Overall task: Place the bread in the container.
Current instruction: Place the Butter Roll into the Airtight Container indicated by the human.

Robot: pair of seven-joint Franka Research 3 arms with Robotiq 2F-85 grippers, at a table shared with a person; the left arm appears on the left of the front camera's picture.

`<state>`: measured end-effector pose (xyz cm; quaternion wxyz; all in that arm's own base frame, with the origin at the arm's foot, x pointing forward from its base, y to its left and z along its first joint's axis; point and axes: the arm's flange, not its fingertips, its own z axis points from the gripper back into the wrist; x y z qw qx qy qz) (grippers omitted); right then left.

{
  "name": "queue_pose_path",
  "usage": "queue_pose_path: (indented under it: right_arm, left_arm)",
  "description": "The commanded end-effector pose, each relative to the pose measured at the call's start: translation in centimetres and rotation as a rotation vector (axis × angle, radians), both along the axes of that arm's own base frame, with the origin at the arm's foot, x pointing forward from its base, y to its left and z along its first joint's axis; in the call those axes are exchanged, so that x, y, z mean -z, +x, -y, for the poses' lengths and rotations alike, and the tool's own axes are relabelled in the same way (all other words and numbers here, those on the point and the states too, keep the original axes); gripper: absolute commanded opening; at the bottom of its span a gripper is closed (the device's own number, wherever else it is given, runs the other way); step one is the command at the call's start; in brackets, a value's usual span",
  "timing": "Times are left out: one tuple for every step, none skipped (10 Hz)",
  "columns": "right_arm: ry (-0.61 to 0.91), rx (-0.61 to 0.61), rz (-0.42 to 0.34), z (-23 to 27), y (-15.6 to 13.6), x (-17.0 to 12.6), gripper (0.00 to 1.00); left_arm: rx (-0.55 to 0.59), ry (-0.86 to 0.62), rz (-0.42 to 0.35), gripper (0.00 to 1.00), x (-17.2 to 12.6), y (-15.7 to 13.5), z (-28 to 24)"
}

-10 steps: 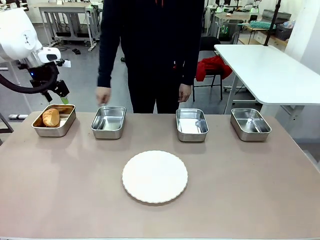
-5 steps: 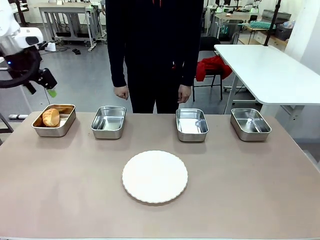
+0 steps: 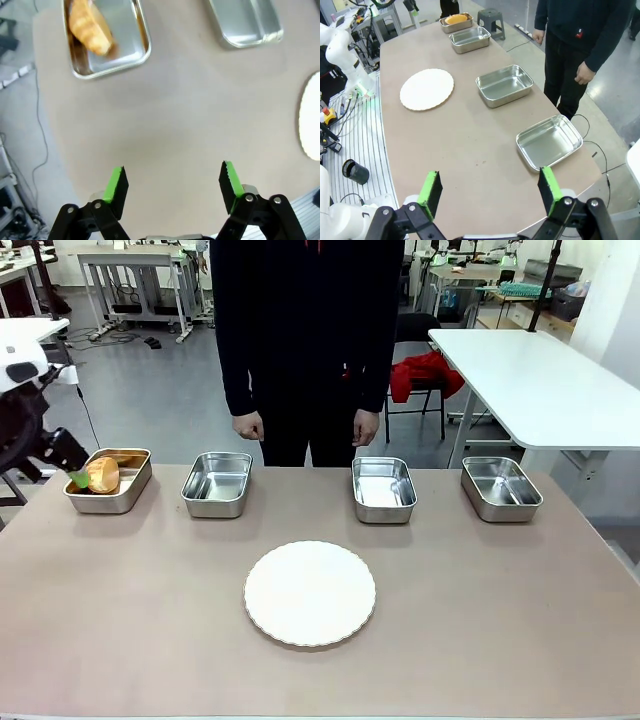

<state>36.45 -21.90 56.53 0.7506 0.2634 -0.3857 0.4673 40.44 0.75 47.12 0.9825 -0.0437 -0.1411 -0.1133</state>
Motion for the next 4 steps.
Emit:
queue_pose_path:
  right_arm:
    - [0.000, 0.000, 0.008, -0.02, -0.08, -0.18, 1.00]
    - [0.000, 0.000, 0.008, -0.02, -0.08, -0.18, 1.00]
    - [0.000, 0.000, 0.008, -0.02, -0.08, -0.18, 1.00]
    - [0.000, 0.000, 0.008, -0.02, -0.08, -0.18, 1.00]
  left_arm:
    - [-0.015, 0.017, 0.025, 0.92, 0.35, -1.24, -0.42]
    - [-0.017, -0.007, 0.002, 0.92, 0.72, -1.05, -0.65]
    - [-0.003, 0.002, 0.000, 0.92, 0.38, -0.93, -0.24]
    - [-0.003, 0.002, 0.000, 0.92, 0.38, -0.93, -0.24]
